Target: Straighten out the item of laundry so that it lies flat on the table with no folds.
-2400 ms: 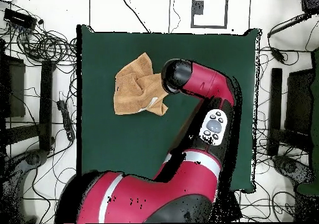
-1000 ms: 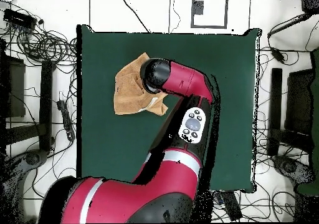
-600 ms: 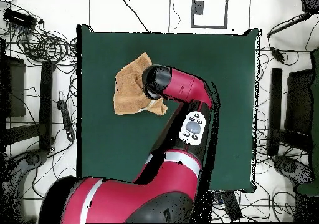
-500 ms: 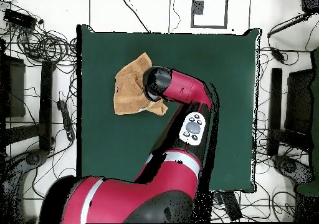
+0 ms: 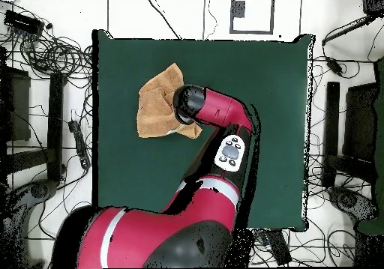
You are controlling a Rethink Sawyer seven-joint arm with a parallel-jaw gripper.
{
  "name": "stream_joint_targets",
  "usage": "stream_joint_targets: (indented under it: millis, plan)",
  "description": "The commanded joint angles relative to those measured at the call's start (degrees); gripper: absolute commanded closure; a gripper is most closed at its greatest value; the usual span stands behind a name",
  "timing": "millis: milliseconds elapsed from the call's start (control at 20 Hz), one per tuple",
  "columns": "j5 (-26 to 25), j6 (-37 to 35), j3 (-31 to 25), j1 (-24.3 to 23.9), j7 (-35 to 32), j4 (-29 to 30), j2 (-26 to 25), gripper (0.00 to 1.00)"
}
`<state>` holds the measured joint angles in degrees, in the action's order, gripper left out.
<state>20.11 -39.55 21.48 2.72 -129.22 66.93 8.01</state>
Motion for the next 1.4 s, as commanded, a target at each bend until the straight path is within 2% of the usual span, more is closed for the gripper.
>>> stream_joint_targets:
  millis: [50, 600, 650, 850, 950, 1400]
  plan:
    - [0.95, 5.34, -6.22, 0.85, -10.96, 3.23, -6.34, 0.0]
    - [-0.24, 10.4, -7.59, -1.3, -7.57, 0.34, -8.79, 0.0]
    - [-0.52, 11.57, -7.91, -1.53, -7.04, 0.45, -8.72, 1.0]
    - [-1.76, 10.01, -5.36, -0.49, -7.16, -1.06, -9.29, 1.0]
    - [-0.86, 8.89, -3.96, 0.4, -9.7, -0.79, -9.14, 1.0]
    - [-0.12, 7.94, -4.88, -0.18, -9.47, -0.78, -9.01, 1.0]
